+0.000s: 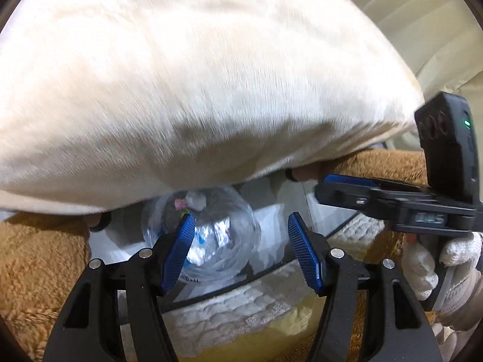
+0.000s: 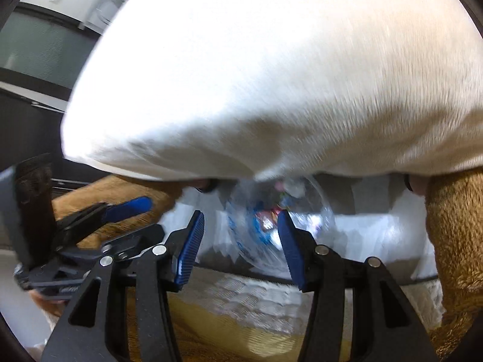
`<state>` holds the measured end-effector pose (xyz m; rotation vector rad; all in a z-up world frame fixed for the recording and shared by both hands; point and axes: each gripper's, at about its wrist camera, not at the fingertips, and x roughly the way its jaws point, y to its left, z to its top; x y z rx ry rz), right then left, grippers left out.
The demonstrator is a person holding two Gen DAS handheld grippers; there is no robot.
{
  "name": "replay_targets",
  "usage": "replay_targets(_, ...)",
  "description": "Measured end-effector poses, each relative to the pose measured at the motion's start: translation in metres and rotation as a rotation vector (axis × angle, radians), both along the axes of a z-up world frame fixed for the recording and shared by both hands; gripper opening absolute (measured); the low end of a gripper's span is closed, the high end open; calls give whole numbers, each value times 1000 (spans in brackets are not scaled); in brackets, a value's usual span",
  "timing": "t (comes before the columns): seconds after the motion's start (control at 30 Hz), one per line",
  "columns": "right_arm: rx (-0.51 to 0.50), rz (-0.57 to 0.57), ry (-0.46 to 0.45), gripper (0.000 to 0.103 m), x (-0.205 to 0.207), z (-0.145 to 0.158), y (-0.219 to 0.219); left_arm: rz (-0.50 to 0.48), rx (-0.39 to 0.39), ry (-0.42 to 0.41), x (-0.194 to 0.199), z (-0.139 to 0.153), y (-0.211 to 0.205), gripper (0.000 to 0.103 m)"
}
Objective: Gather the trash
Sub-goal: 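Move both tools back over the remaining trash on the bed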
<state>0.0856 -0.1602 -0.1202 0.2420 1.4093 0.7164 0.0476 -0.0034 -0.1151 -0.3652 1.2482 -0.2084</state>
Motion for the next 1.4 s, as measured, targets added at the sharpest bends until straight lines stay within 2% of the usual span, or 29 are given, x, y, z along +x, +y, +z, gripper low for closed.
replay_targets(0.2, 90, 13, -218, 51, -1, 47, -3, 17, -17, -158, -1, 31, 9, 63)
replay_targets(0.47, 63, 19, -431, 51, 15, 89, -3, 39, 1, -324, 8, 69, 24, 63)
replay_targets(0.67, 62, 3, -506, 51, 44, 113, 0, 58, 17, -388, 24, 95, 44, 63)
replay_targets(0.83, 90, -13, -502, 51, 73, 124, 5, 73, 45, -445, 42, 113, 56, 63)
replay_targets(1.03, 44, -20, -563, 51, 115, 131, 25, 89, 98, -475, 61, 127, 73, 63)
replay_targets(1.1, 35, -20, -584, 51, 126, 133, 30, 69, 114, -490, 69, 130, 78, 63)
replay_targets(1.17, 22, -16, -601, 51, 137, 134, 36, 46, 164, -500, 77, 132, 80, 63)
replay_targets(1.3, 12, -15, -625, 51, 160, 133, 49, 23, 187, -508, 98, 130, 90, 63)
replay_targets(1.37, 2, -13, -654, 66, 168, 133, 56, 2, 203, -517, 107, 128, 91, 63)
replay_targets(1.4, -19, -18, -685, 68, 171, 132, 60, -7, 209, -521, 112, 127, 92, 63)
